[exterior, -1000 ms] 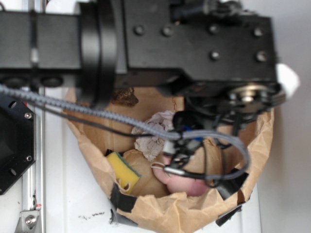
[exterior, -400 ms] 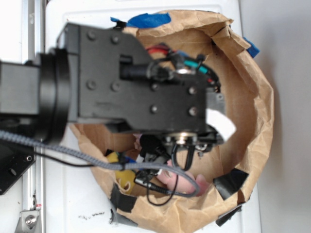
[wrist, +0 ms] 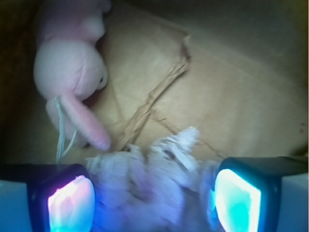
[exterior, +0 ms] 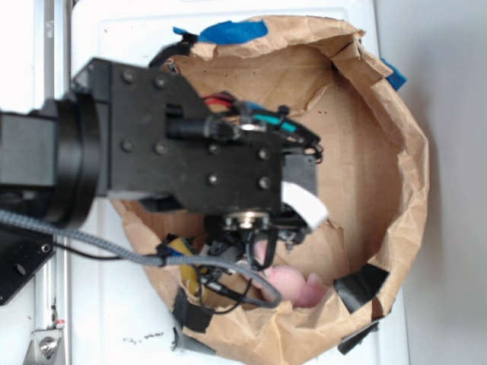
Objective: Grab the white paper.
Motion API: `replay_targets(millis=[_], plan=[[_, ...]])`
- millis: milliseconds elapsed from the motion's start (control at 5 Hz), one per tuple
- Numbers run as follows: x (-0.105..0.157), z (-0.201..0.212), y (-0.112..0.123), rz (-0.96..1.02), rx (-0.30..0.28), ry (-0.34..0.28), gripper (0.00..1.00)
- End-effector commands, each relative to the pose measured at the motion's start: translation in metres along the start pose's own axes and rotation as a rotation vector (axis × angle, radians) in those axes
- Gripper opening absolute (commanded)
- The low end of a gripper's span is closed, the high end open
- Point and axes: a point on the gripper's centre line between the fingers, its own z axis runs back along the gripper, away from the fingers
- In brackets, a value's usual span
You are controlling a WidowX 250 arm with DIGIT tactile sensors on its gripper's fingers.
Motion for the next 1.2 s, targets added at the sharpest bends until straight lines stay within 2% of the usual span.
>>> replay_targets(millis=[0, 400, 600, 1000], plan=[[0.0, 0.0, -0.007, -0.045, 0.001, -0.043, 1.0], [0.004, -0.035, -0.002, -0.047, 0.004, 0.007, 1.0], [0.003, -0.04, -0.004, -0.042, -0.012, 0.017, 0.0], [0.0, -0.032, -0.007, -0.041, -0.004, 0.001, 0.0]])
